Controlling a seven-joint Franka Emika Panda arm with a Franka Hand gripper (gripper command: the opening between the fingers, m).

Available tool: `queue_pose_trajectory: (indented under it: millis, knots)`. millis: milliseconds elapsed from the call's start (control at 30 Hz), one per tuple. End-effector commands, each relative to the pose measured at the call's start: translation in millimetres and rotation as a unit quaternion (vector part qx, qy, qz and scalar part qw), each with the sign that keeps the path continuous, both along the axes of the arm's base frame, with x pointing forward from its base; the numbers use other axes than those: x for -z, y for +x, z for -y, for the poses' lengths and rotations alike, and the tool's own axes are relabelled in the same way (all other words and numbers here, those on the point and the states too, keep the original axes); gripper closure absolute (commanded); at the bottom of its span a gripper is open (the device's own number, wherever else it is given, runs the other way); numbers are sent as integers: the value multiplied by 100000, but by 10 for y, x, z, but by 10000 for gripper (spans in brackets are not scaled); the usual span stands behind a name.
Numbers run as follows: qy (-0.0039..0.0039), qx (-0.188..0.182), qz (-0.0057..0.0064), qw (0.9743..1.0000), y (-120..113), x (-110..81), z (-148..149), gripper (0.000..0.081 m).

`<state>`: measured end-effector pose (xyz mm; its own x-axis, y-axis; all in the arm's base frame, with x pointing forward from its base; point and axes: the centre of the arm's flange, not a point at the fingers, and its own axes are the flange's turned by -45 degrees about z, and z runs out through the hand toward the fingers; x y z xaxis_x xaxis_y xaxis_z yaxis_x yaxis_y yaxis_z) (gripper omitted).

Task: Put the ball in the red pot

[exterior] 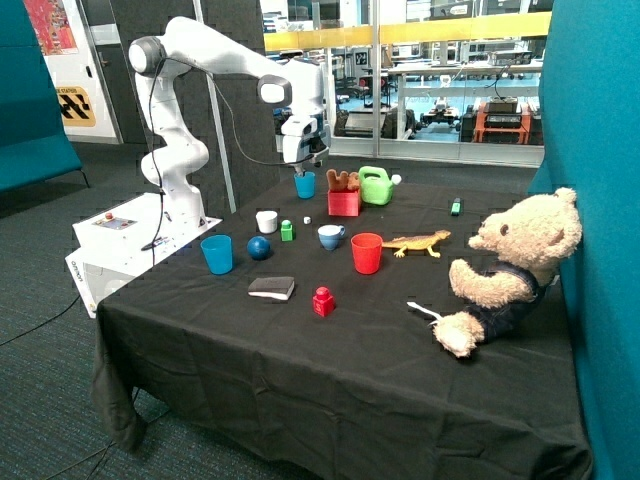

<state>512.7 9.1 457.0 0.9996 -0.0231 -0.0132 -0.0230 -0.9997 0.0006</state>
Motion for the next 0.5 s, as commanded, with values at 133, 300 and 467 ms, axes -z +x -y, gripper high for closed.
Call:
queue_pose_trajectory:
  millis: [133, 300, 467]
  knots:
    - [59, -6903, 656, 99759, -155, 0, -105, 255]
    - [68, -8266, 655, 99656, -176, 41, -234, 258]
    - [82, -10326, 653, 99463, -197, 96, -442, 261]
